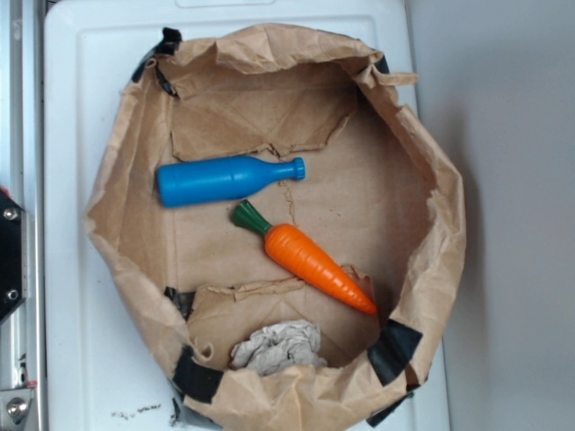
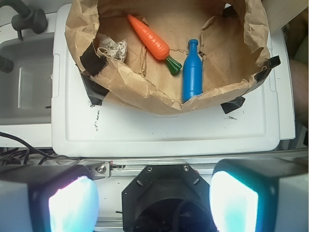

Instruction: Grab the blue bottle.

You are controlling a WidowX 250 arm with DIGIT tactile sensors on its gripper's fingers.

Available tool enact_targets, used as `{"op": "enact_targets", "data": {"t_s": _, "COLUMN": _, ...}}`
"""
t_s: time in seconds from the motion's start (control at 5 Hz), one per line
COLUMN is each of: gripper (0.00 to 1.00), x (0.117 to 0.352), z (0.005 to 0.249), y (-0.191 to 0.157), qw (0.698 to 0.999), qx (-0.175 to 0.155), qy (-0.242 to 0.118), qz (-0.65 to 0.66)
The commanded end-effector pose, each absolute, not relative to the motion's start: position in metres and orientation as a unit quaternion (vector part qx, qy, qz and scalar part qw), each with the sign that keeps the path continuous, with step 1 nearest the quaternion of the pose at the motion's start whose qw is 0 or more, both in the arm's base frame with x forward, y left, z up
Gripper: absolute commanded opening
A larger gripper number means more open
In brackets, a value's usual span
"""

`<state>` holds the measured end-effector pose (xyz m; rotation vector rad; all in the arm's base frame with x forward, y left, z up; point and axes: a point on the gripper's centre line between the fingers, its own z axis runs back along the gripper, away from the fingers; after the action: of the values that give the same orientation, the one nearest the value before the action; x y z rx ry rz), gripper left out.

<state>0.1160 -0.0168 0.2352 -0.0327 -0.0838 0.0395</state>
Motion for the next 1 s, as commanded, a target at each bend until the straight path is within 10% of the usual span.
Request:
{"op": "enact_targets", "data": {"t_s": 0.0, "gripper": 1.00, "x": 0.116, "z": 0.235, "y": -0.017, "qw": 0.999, "qx": -0.016, "qy": -0.042, "qz": 0.020}}
{"op": "enact_targets", "data": {"t_s": 0.4, "gripper": 1.00, "x": 0.168, "z": 0.216, "y": -0.002, "qw": 0.998, "qx": -0.006, "qy": -0.046, "qz": 0.050}}
{"op": "enact_targets", "data": {"t_s": 0.8, "gripper": 1.00, "x": 0.147, "z": 0.194, "y": 0.009, "qw": 0.997, "qx": -0.007, "qy": -0.073, "qz": 0.034}}
